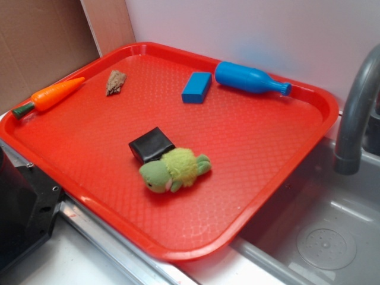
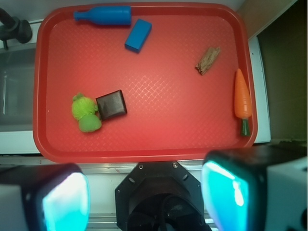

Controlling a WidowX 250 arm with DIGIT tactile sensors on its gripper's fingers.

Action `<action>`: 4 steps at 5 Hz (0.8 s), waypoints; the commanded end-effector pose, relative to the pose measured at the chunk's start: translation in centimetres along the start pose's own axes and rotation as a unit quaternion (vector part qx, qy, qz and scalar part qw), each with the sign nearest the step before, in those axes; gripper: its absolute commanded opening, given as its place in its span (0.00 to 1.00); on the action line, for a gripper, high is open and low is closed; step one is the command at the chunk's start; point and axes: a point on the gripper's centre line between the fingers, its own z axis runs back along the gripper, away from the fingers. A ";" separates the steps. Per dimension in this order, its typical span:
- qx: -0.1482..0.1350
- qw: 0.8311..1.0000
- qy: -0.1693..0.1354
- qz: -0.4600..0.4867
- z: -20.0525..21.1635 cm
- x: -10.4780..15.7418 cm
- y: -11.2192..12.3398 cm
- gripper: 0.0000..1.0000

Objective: Grab the wood chip.

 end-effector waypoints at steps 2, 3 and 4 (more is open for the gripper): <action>0.052 0.991 0.042 0.119 -3.8 0.7 3.3 1.00; 0.053 0.980 0.027 0.188 -6.5 3.3 5.7 1.00; 0.099 0.959 0.025 0.264 -10.8 5.9 8.9 1.00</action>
